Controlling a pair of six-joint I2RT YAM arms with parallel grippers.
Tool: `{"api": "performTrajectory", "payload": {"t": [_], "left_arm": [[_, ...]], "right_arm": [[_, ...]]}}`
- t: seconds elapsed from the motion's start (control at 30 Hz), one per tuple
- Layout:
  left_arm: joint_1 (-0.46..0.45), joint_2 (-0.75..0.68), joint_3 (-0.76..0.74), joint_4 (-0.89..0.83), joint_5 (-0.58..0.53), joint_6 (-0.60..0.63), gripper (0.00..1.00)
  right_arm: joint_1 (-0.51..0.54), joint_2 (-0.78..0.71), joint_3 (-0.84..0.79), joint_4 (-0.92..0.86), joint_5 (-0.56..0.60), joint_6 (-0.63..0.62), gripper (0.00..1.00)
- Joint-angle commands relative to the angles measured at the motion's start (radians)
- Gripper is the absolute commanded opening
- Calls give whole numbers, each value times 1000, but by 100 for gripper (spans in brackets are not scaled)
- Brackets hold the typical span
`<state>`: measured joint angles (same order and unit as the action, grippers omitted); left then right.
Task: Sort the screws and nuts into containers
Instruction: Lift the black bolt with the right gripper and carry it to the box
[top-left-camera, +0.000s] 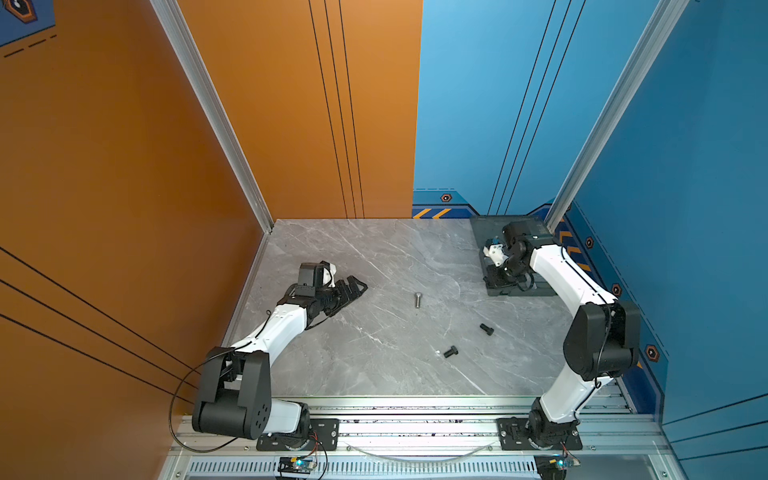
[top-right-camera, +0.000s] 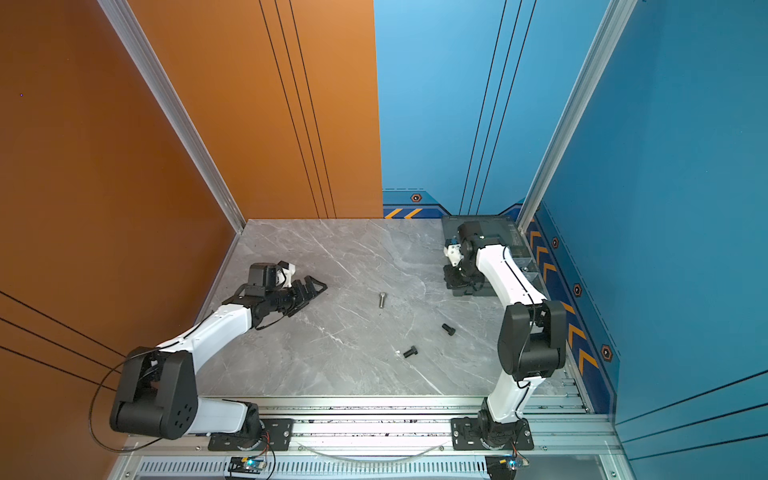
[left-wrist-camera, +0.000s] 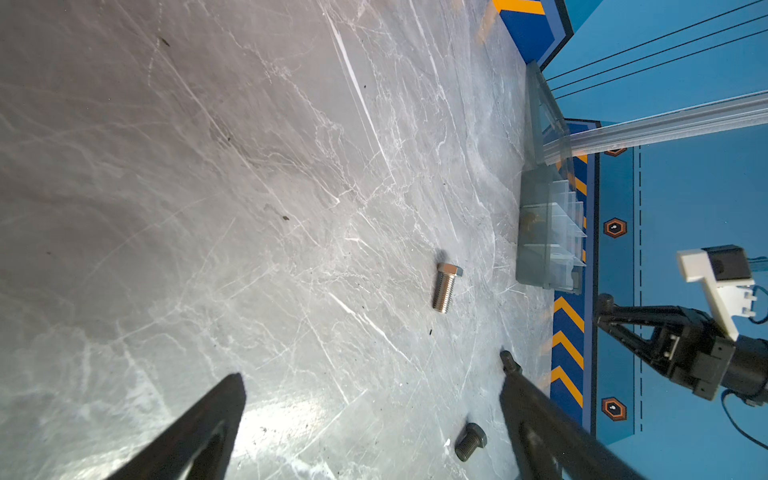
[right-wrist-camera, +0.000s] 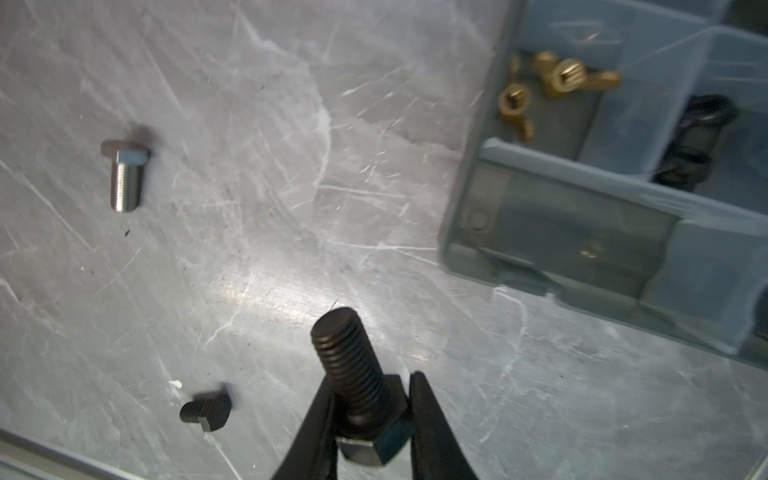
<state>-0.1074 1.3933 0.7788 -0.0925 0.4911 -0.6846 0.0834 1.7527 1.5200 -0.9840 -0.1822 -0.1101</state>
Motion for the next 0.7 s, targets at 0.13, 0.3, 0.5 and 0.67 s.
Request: {"api": "performTrajectory", "payload": {"t": [0.13,0.3,0.5,0.67], "left_arm": [[11,-11,-15,10,20,9,98],[10,-17,-11,2,17,8,98],[9,-22,-9,-3,12,8,98],[8,-23,-6,-5,13,8,98]], "right_arm": [[-63,131,143,0,95,76,0],[-70,208,196,-8,125,81,0],[-68,261,206,-8,168,84,0],[-65,291,207,-7,186,93,14]]}}
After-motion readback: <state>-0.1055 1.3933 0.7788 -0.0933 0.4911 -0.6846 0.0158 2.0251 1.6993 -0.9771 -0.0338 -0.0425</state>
